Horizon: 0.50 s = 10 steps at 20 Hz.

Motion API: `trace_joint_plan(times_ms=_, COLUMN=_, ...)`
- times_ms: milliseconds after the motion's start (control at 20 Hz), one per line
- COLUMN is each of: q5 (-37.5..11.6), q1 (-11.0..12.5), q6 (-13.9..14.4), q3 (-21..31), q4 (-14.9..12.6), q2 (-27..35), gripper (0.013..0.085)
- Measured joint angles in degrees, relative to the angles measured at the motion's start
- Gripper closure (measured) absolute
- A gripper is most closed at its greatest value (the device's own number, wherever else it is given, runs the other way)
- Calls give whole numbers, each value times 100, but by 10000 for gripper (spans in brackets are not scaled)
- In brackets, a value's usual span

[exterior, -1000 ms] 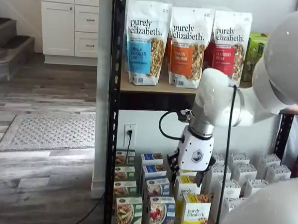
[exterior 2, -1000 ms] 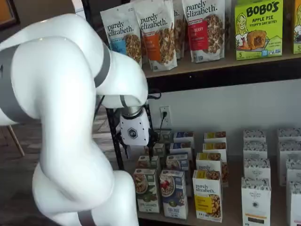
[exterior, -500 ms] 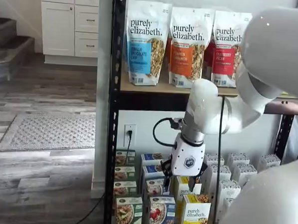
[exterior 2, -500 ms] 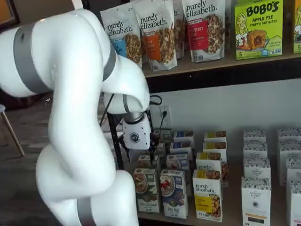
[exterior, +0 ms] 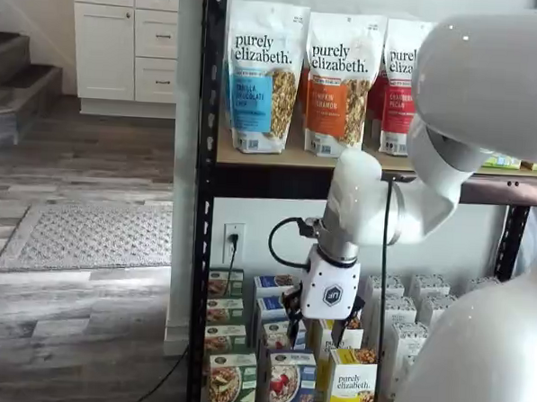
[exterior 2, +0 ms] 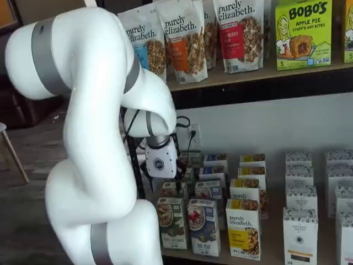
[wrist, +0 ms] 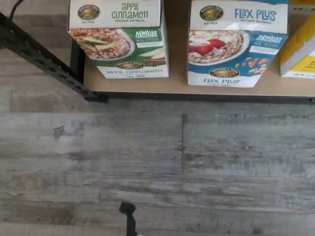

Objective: Pick up the blue and white box that is on the bottom shelf, the second box from the left

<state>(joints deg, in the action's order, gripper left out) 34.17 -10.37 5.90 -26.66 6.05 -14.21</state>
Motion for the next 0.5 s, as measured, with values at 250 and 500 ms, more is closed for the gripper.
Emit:
trace_joint_plan(times_ms=250, q5=-249, q1=-21, q6=61, q3=-97, q4=-67, q2=313, gripper=130)
trace_joint_plan(times_ms=500, q5=-435, q1=4, q6=-19, q3=-154, q4=-17, q2=512, gripper=130)
